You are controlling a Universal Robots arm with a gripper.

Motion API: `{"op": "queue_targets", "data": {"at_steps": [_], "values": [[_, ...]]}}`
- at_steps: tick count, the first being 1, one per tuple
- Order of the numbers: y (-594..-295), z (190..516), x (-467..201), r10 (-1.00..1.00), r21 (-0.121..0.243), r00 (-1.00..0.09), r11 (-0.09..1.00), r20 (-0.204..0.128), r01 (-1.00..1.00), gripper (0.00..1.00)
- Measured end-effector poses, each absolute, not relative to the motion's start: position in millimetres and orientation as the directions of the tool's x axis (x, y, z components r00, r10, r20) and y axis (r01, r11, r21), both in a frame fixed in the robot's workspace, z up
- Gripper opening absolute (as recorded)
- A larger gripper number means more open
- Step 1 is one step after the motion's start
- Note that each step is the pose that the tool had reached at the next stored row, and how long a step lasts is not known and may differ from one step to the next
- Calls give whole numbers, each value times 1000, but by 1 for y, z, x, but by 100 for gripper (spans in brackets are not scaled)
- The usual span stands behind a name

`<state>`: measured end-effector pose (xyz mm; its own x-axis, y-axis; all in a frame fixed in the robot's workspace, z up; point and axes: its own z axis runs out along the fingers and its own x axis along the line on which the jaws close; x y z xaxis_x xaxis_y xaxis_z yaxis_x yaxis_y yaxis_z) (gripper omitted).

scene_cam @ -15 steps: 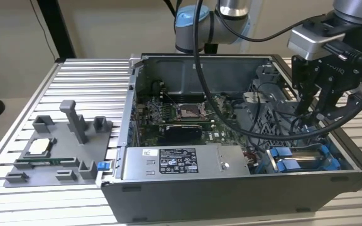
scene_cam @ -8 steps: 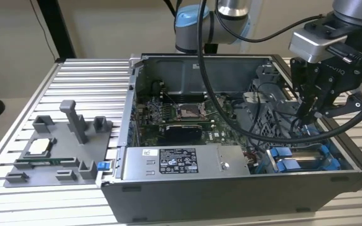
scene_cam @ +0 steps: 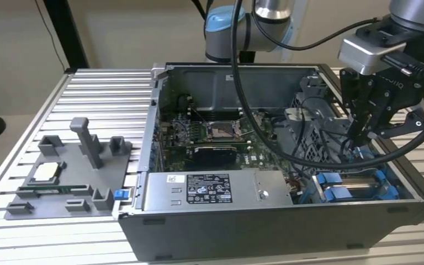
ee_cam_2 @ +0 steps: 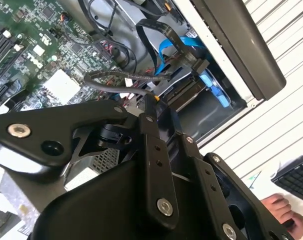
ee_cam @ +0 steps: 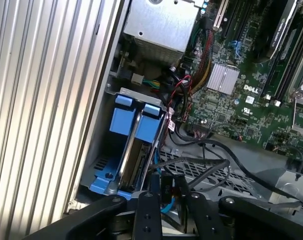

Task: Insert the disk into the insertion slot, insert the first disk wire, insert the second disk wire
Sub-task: 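Insert the first disk wire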

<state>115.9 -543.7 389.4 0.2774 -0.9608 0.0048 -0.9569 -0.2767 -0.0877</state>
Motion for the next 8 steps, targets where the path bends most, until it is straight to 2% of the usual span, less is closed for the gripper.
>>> {"op": "queue_targets", "data": {"at_steps": [4, 5, 8], "values": [[-544, 389, 116, -961, -88, 277, -277, 5, -957, 100], [-544, 389, 116, -961, -88, 277, -277, 5, -957, 0], [-544, 389, 116, -961, -88, 277, -277, 5, -957, 0]]}}
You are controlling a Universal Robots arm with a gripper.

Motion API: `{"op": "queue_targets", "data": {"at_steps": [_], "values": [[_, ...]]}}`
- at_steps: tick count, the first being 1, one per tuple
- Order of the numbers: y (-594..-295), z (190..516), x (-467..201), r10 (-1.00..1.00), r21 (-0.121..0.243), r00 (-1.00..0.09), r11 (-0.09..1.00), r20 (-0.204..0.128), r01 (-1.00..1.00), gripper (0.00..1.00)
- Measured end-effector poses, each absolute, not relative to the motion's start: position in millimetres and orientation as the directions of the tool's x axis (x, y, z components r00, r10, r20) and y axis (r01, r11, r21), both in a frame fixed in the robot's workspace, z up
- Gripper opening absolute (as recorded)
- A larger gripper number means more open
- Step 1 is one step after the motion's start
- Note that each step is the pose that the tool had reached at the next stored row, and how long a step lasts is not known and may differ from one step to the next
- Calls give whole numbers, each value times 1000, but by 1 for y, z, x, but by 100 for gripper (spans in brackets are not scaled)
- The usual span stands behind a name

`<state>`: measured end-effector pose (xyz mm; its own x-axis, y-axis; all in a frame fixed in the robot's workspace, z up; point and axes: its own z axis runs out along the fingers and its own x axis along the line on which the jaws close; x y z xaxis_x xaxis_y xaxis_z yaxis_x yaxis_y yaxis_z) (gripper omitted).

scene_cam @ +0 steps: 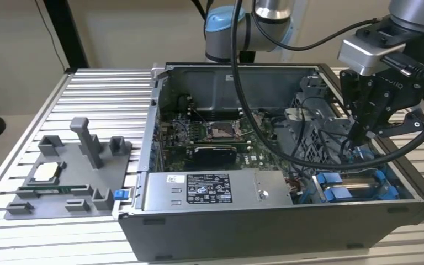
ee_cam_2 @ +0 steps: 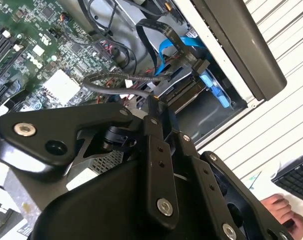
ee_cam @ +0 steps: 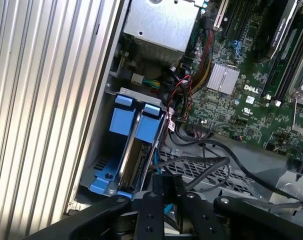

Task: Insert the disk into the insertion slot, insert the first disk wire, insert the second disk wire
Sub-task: 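Insert the first disk wire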

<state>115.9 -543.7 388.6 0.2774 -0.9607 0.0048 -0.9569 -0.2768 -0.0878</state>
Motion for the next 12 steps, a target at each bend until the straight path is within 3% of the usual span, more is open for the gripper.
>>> {"op": "queue_targets", "data": {"at_steps": [12], "values": [[-548, 389, 126, -964, -68, 266, -266, -1, -962, 0]]}}
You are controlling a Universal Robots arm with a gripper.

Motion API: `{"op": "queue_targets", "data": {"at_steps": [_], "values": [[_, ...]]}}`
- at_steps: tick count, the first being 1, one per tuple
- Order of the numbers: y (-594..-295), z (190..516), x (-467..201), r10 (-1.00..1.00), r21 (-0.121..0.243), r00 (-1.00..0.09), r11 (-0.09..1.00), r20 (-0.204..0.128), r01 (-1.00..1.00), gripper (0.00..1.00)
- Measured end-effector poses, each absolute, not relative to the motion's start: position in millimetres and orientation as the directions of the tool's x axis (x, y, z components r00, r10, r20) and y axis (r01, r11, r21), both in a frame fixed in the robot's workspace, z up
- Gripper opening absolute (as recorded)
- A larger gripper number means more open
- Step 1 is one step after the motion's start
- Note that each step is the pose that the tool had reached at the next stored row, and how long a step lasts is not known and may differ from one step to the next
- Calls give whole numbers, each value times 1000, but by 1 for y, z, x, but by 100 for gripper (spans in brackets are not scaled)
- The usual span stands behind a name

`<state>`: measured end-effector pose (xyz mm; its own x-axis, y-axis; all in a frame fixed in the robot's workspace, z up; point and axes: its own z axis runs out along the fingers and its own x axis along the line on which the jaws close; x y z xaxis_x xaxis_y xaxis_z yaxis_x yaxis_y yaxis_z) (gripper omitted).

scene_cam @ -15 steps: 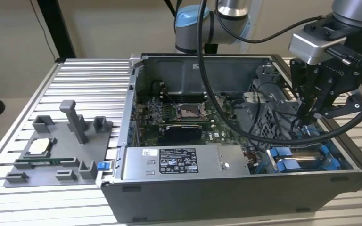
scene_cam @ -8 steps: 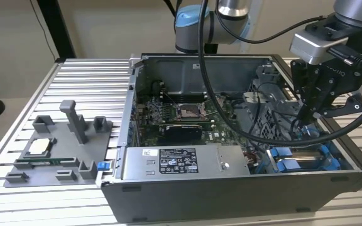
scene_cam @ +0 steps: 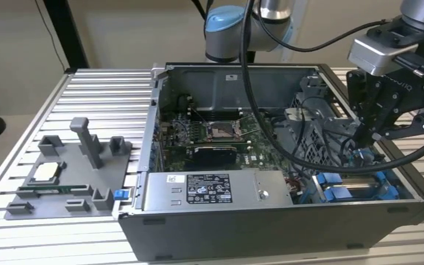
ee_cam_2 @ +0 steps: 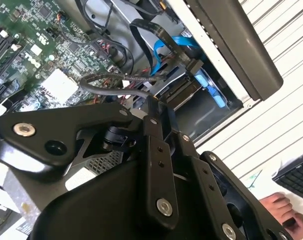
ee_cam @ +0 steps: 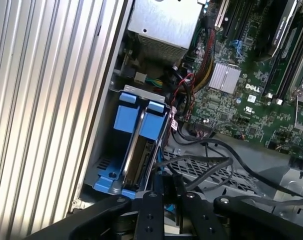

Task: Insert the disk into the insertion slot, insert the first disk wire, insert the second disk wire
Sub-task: 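Insert the first disk wire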

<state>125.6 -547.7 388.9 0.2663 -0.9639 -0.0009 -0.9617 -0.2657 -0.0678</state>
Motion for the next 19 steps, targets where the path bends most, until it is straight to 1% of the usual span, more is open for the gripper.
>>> {"op": "queue_targets", "data": {"at_steps": [9, 13, 19], "values": [[-549, 389, 126, -982, -66, 186, -186, -1, -980, 0], [-551, 389, 127, -984, -56, 179, -179, -3, -982, 0], [-555, 389, 134, -984, -31, 178, -178, -8, -984, 0]]}}
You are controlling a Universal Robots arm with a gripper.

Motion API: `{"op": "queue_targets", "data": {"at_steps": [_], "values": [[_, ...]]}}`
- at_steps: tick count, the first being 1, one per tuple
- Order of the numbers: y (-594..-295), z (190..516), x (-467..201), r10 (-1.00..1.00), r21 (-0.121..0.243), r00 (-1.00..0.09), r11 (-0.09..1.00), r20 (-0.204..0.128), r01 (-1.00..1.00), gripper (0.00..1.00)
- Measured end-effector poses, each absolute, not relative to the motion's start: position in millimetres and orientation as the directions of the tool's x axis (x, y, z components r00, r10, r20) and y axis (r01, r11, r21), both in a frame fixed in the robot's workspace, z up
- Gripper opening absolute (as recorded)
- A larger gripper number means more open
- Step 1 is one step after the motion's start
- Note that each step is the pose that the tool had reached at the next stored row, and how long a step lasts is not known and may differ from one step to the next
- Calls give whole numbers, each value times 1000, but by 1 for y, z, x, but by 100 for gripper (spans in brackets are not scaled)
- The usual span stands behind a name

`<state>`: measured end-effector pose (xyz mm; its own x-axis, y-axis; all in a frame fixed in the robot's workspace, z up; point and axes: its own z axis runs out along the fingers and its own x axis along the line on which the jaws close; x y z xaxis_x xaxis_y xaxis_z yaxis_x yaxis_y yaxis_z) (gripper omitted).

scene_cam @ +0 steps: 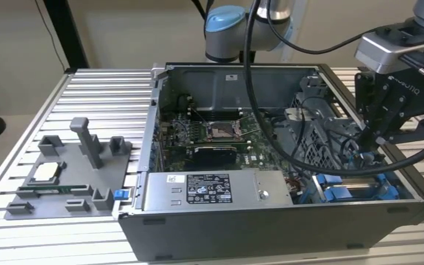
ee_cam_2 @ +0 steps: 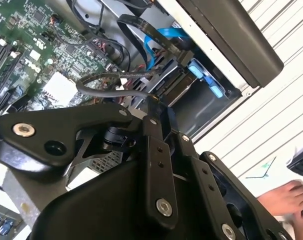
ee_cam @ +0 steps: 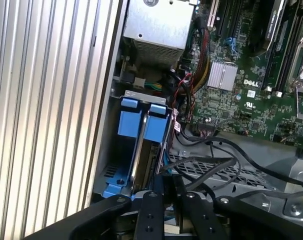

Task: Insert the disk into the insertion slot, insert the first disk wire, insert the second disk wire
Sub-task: 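Insert the first disk wire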

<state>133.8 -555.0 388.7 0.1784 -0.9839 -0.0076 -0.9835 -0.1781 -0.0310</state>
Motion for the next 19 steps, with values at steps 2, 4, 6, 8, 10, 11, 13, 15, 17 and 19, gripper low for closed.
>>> {"op": "queue_targets", "data": {"at_steps": [2, 4, 6, 8, 10, 11, 13, 15, 17, 19], "values": [[-556, 389, 137, -984, -23, 178, -178, -9, -984, 0], [-558, 389, 140, -984, -15, 178, -178, -11, -984, 0], [-560, 389, 142, -984, -11, 178, -178, -11, -984, 0], [-562, 389, 145, -984, -8, 178, -178, -12, -984, 0], [-563, 389, 146, -984, -6, 178, -178, -12, -984, 0], [-563, 389, 146, -984, -6, 178, -178, -12, -984, 0], [-563, 389, 146, -984, -6, 178, -178, -12, -984, 0], [-563, 389, 146, -984, -6, 178, -178, -12, -984, 0], [-563, 389, 147, -984, -6, 178, -178, -13, -984, 0], [-565, 389, 147, -984, -2, 176, -176, -13, -984, 0]]}}
